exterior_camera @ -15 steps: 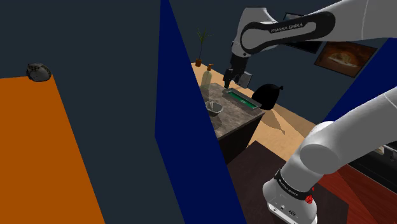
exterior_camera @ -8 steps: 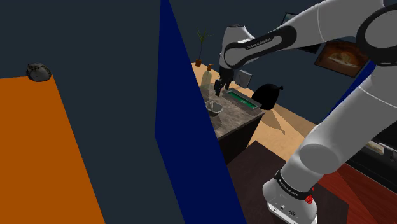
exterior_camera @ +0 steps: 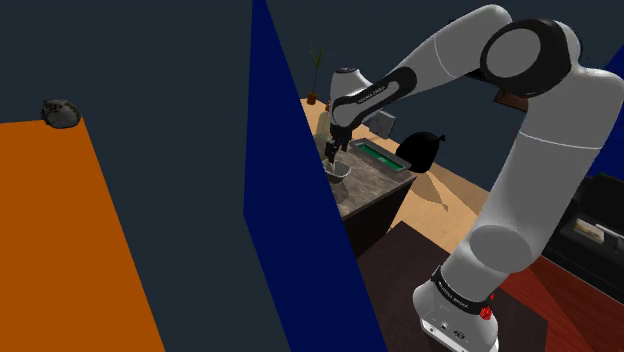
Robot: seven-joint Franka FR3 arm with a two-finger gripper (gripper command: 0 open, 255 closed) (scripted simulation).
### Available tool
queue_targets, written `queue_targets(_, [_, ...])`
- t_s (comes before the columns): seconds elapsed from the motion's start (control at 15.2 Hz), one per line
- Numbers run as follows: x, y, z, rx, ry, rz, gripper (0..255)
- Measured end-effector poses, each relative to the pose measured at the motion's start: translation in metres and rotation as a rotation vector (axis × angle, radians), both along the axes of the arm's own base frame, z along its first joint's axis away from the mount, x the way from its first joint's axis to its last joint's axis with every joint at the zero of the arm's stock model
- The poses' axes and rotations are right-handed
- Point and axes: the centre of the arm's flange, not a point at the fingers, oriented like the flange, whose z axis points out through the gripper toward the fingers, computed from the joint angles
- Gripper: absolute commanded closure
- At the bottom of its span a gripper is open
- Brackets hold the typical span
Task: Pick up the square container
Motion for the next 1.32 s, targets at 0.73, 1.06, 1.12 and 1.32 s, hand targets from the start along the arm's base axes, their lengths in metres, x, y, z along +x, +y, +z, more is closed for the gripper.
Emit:
queue_targets(0.73, [0.056,-0.016,-0.101,-0.06,0.041,0.048,0])
queue_targets(1.06, [0.057,-0.017,-0.123,-0.061,0.042,0.048,255])
queue_targets(1.12, [0.057,-0.017,-0.124,-0.061,0.041,0.048,255])
queue_targets(1.32, [0.057,-0.017,-0.125,-0.061,0.041,0.049,255])
